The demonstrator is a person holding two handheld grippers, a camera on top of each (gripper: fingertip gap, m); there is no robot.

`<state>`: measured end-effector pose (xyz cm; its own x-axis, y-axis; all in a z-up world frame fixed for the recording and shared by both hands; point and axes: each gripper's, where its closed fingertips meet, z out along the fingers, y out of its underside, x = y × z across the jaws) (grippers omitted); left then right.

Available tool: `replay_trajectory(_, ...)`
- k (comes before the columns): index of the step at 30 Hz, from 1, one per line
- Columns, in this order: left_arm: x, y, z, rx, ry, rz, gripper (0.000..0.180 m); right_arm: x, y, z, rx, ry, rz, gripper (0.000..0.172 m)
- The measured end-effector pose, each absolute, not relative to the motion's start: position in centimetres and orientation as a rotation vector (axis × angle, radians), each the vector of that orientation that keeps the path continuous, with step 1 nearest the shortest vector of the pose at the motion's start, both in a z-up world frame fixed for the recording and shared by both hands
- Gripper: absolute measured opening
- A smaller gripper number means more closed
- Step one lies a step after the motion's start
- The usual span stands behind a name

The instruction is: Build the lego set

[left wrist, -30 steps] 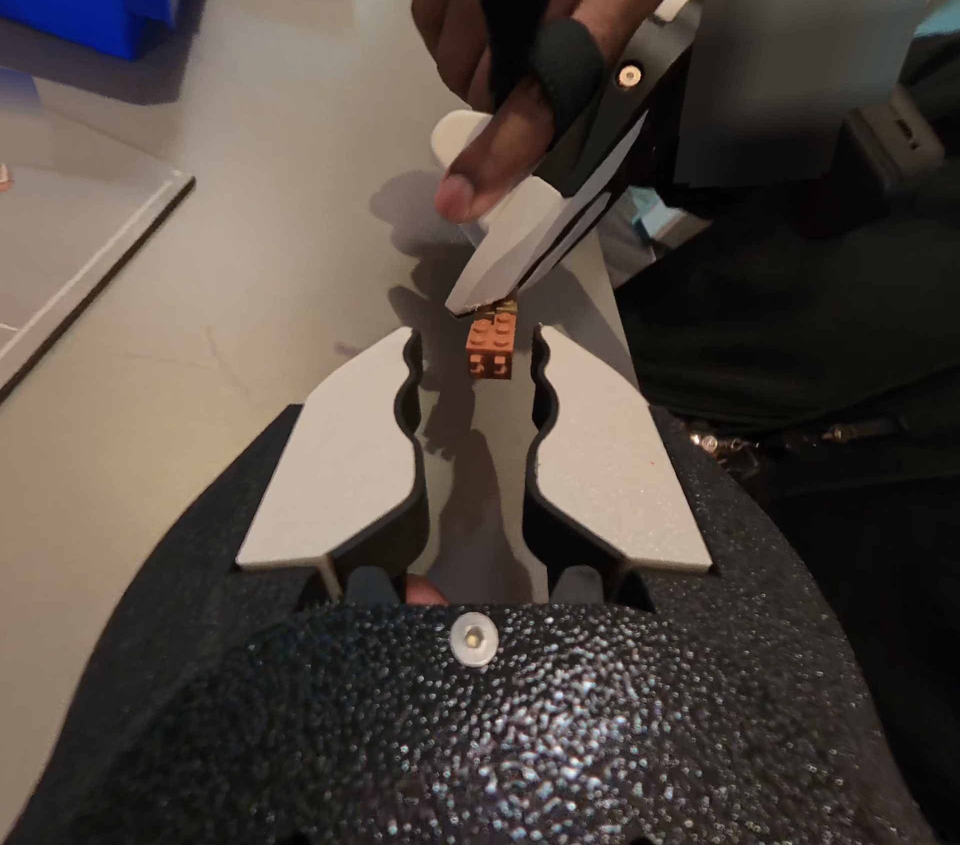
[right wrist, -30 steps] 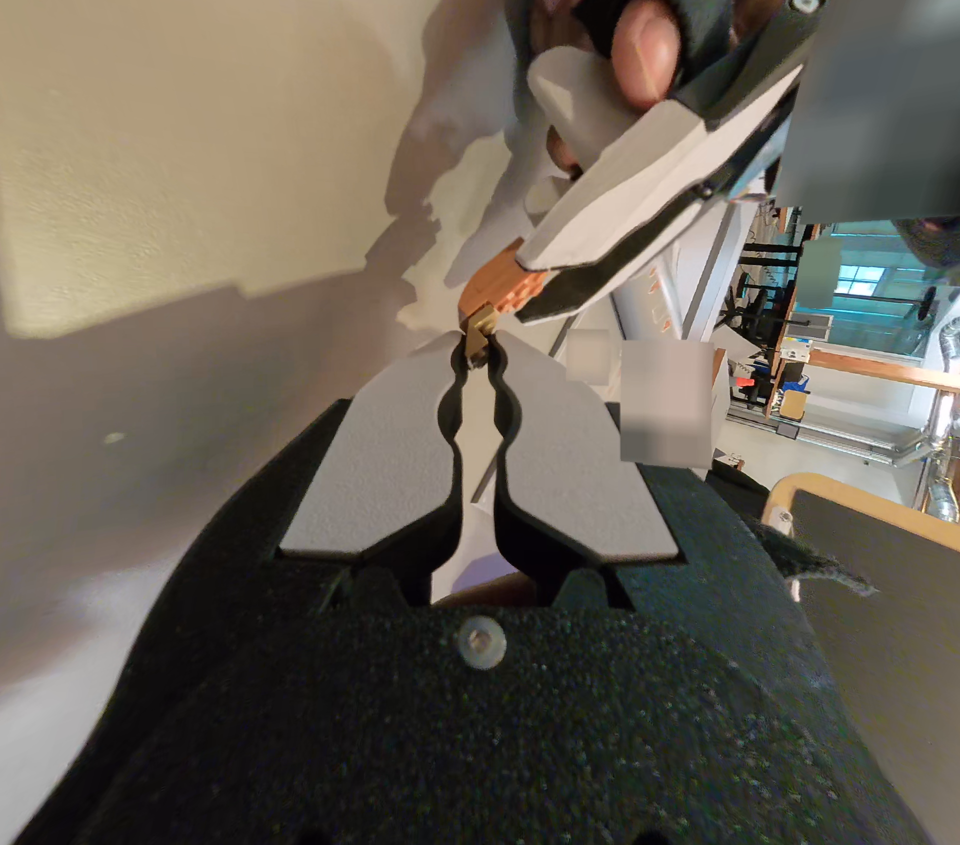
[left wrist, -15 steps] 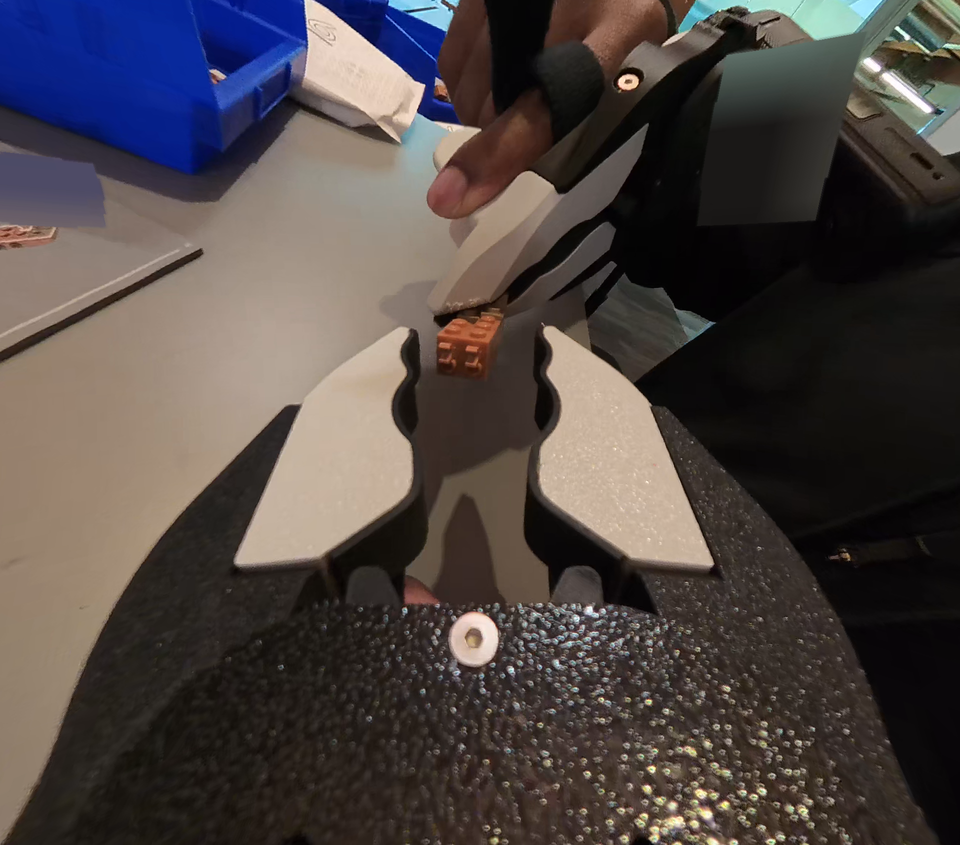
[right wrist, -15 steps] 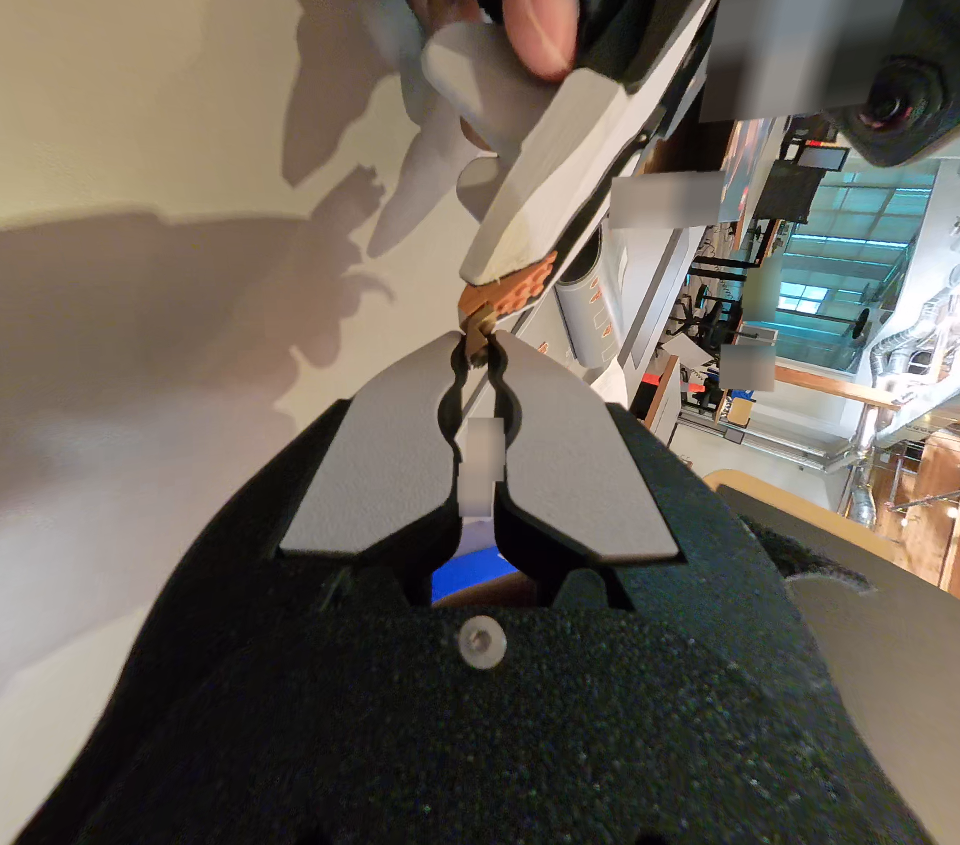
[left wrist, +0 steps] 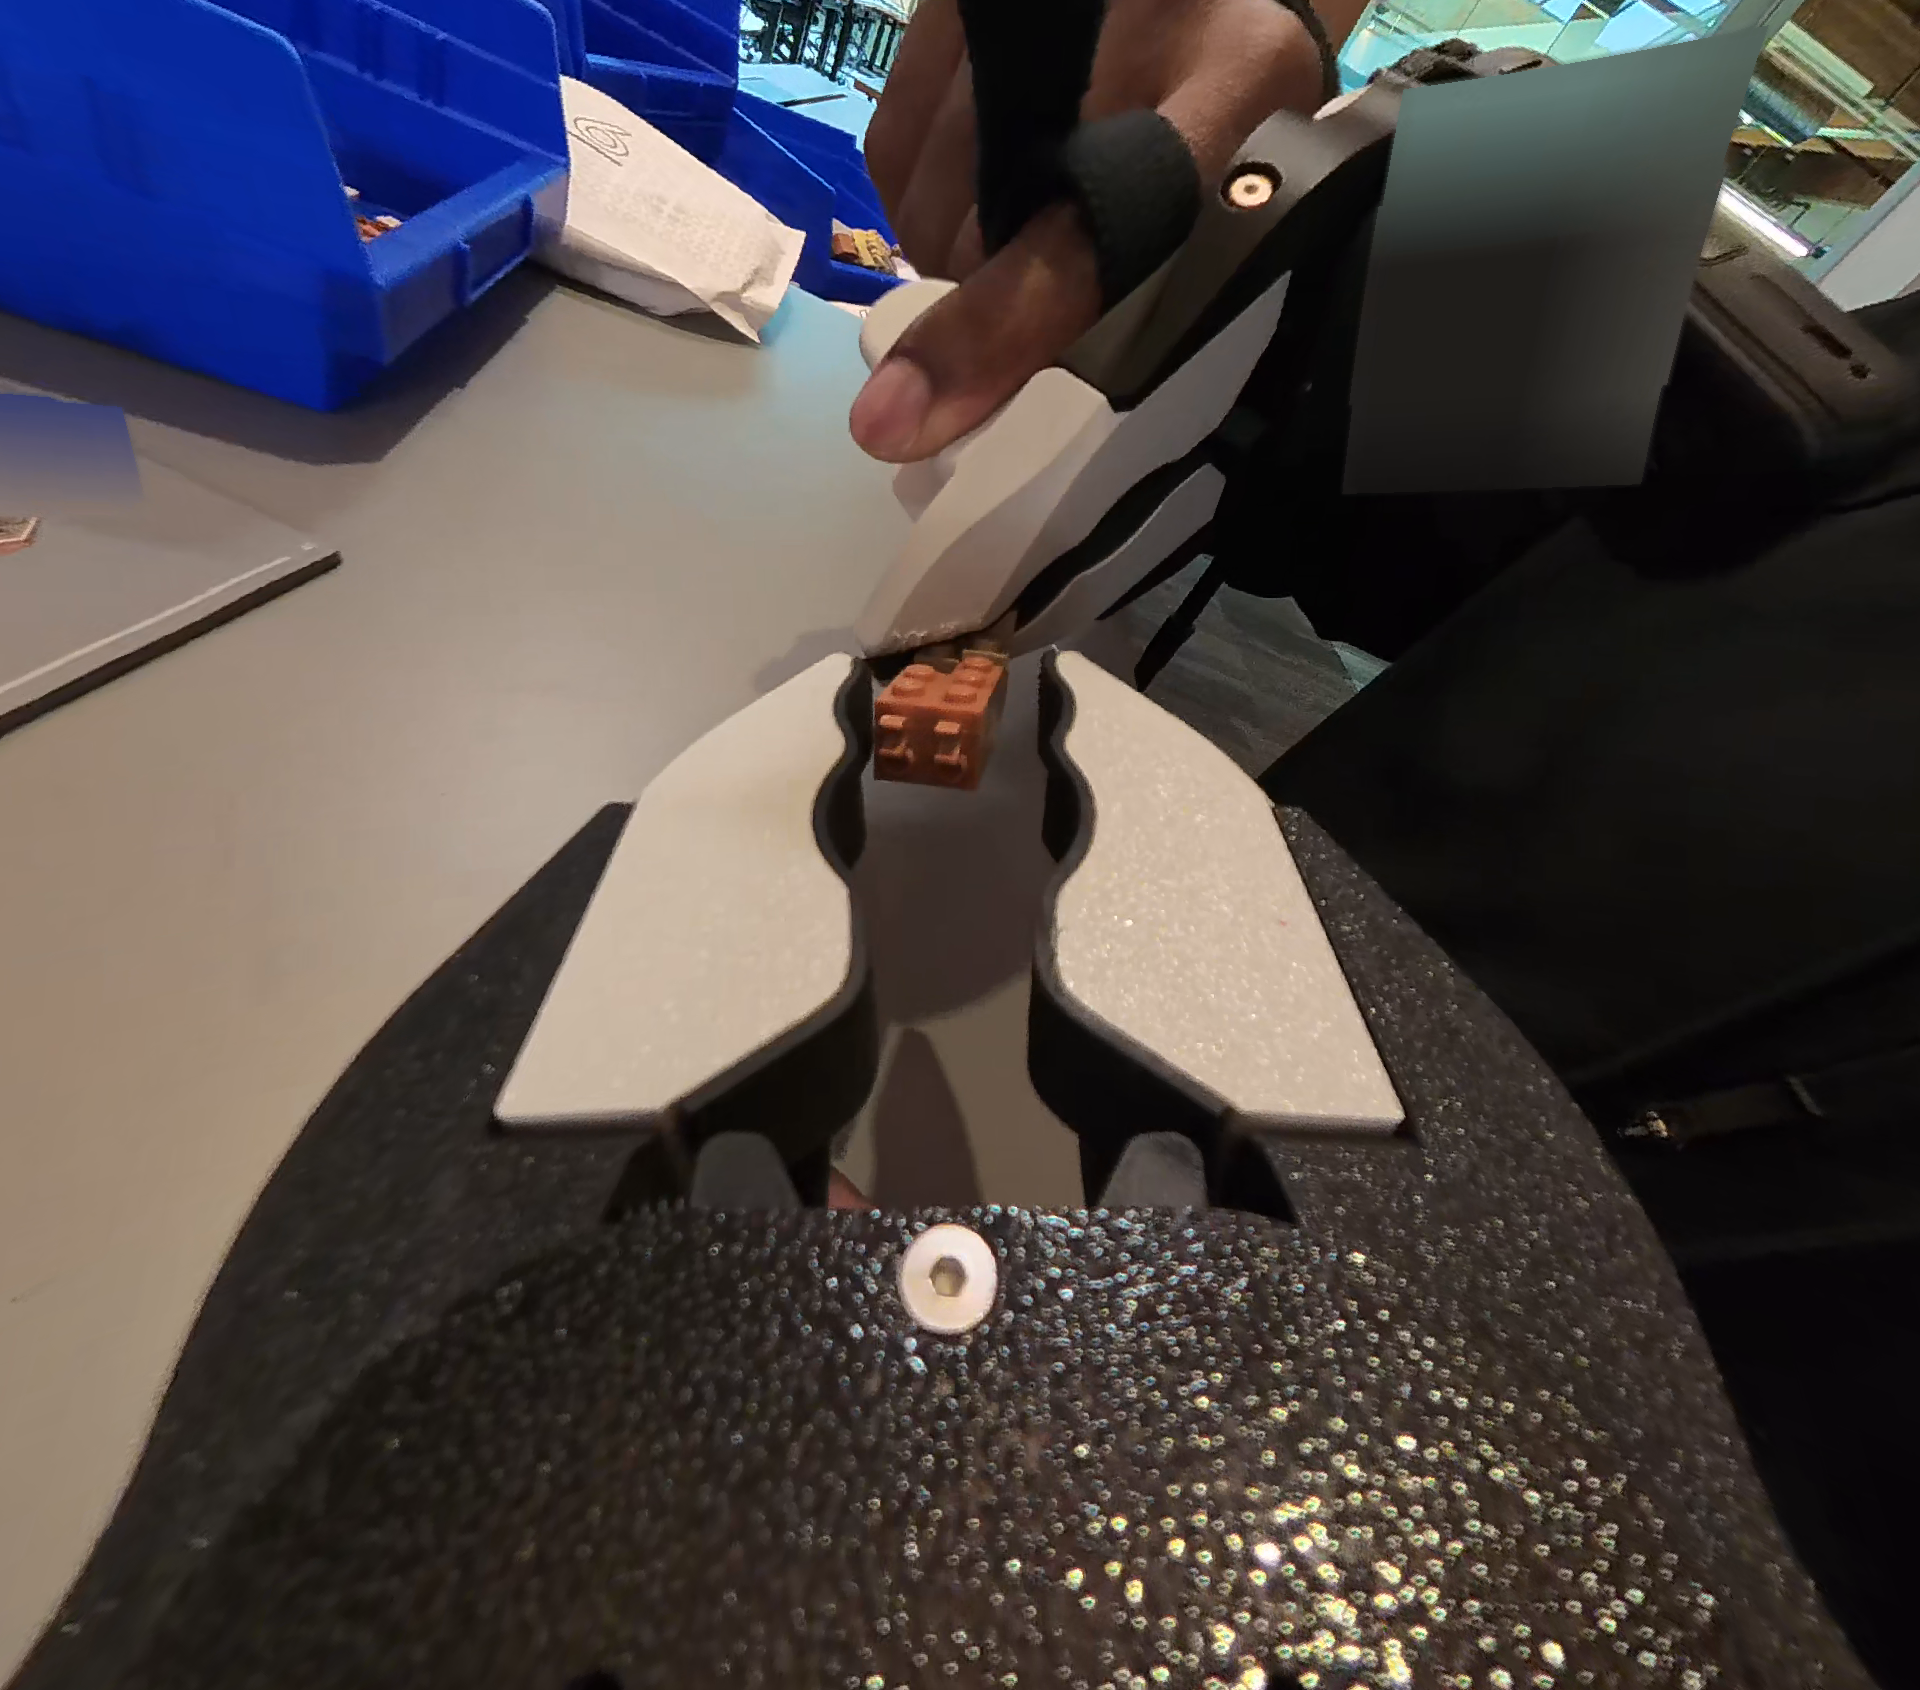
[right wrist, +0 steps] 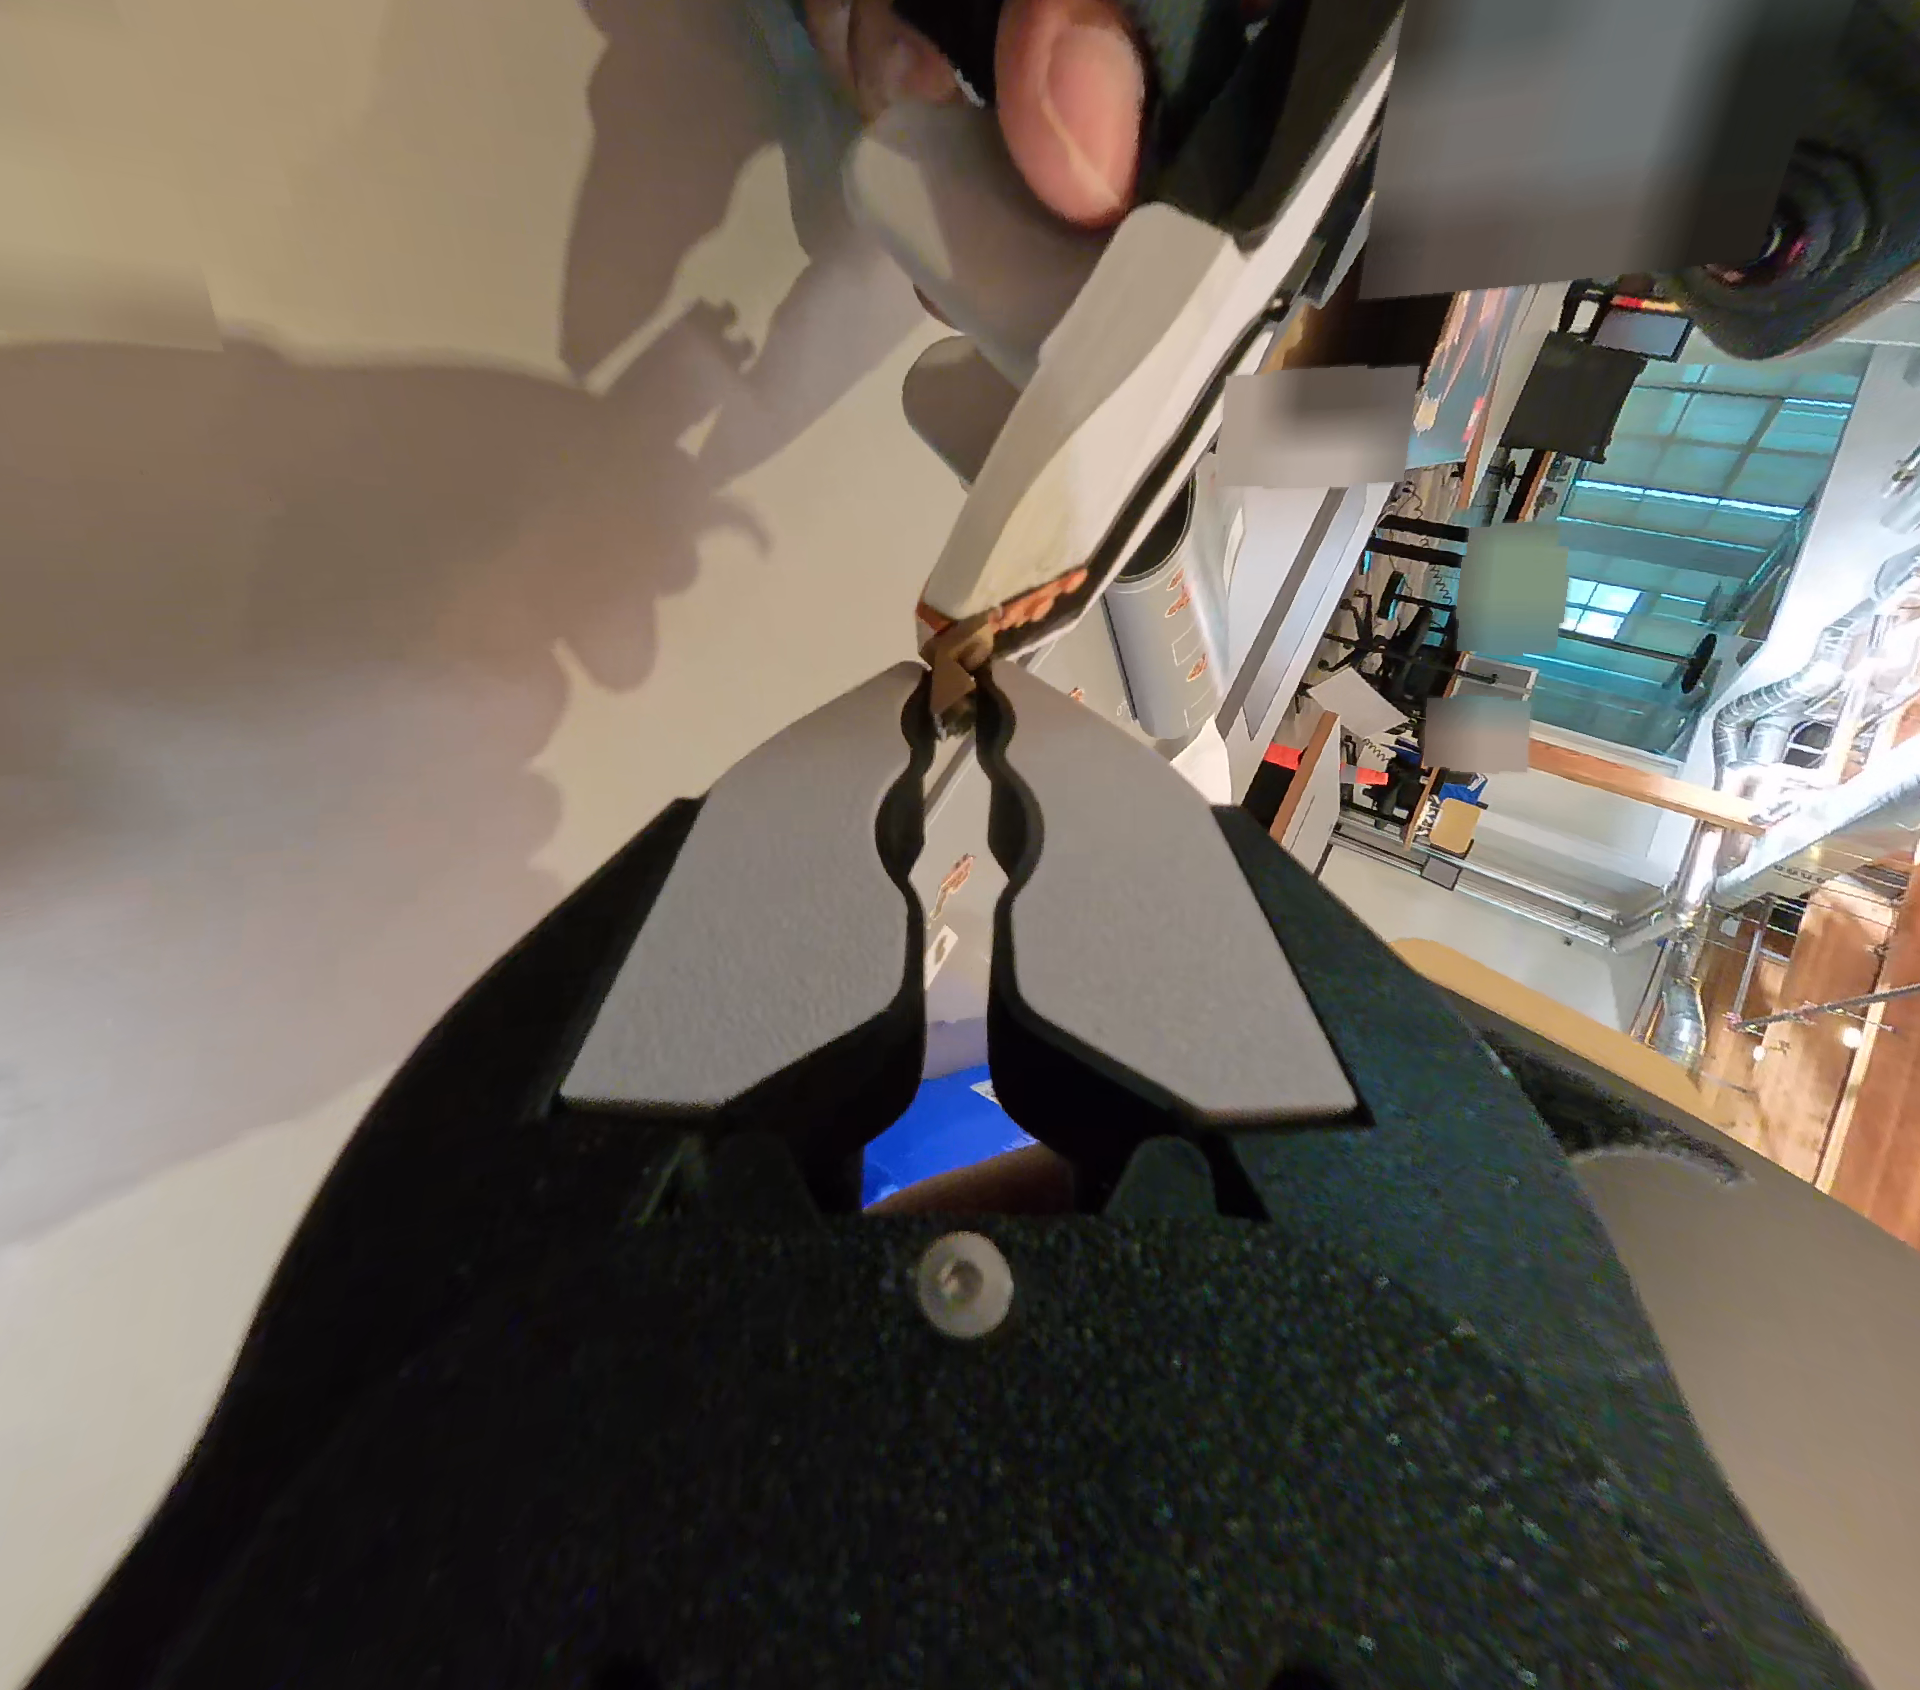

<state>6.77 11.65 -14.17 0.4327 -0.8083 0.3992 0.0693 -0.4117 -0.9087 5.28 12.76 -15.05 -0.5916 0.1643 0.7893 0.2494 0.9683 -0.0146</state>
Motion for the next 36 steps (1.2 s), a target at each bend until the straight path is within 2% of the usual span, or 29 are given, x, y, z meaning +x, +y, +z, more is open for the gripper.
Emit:
replay_trajectory(17,6.7,10.9,-13.1,-1.619,0.660,-1.137,0.017,5.1,12.1,-13.8,-0.237,-2.173,-0.201,0.007)
replay_trajectory(27,6.6,10.4,-12.4,-1.550,0.686,-1.121,0.017,4.9,11.8,-13.0,-0.215,-2.121,-0.226,0.008)
replay_trajectory(36,6.8,9.7,-11.6,-1.465,0.716,-1.107,0.017,4.7,11.7,-11.9,-0.203,-2.053,-0.263,0.016)
